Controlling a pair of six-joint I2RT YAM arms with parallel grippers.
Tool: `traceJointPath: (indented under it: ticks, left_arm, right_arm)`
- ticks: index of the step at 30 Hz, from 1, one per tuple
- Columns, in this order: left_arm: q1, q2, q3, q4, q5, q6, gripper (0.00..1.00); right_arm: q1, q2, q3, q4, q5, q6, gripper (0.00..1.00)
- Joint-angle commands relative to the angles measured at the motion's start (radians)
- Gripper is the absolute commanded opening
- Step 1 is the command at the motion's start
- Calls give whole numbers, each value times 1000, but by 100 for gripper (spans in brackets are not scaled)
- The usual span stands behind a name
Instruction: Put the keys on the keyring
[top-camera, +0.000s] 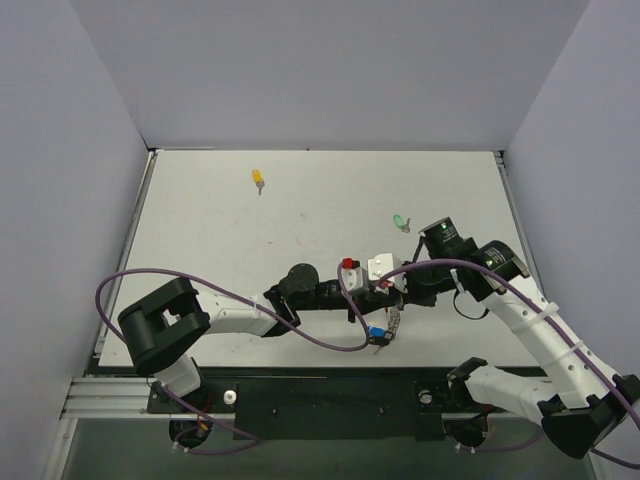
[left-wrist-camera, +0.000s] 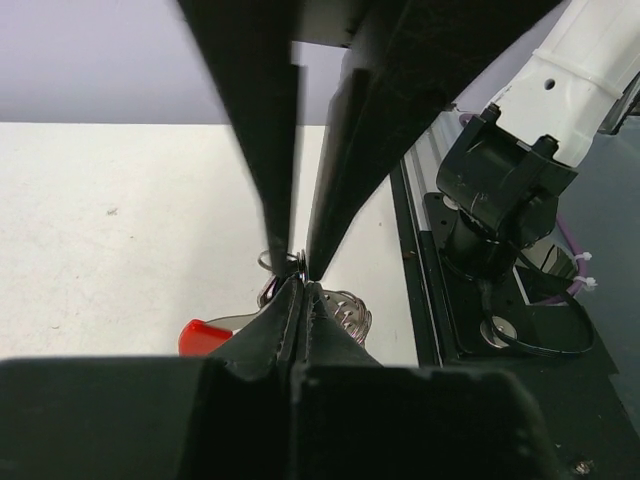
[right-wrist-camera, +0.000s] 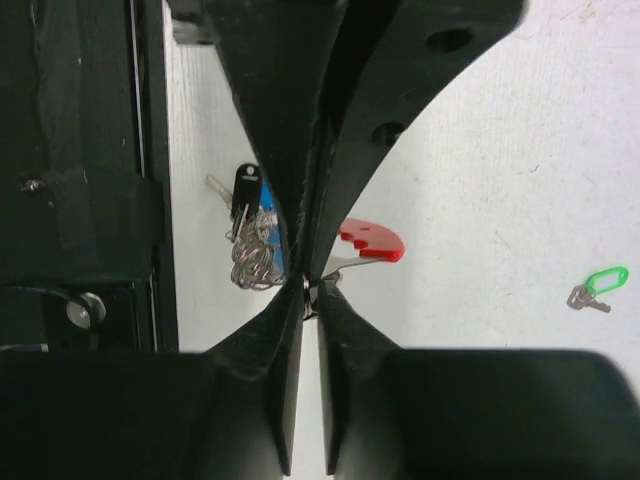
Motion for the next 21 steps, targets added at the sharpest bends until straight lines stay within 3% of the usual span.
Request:
traceJointPath:
  ticks: [1,3,5,10,14,16,21]
  left_arm:
    - [4,-42,-13,63,40,1,0]
    - [15,-62,-50,102,38,8,0]
    - [32,-87,-87,137,49,22,0]
    - [108,-108,-182,374,159,15,0]
    - [186,-76,-211,609,311,-128,0]
    - [207,-68,-202,620,385,-160,0]
    - [233,-125,-171,461,506,-135,0]
  right_arm:
    - [-39,-33,-11,96,-108,115,23]
    - [-91,-45,-16,119,-192,153,39]
    - [-145,-61,-25,126,-287,170,46]
    - [-226,-116,-98,125,-475,98,49]
    - [-229,-139,-163,125,-579,-23,50]
    - [-225,-137,-177,134,-616,-76,50]
    - [-171,-127,-201,209,-623,-103,51]
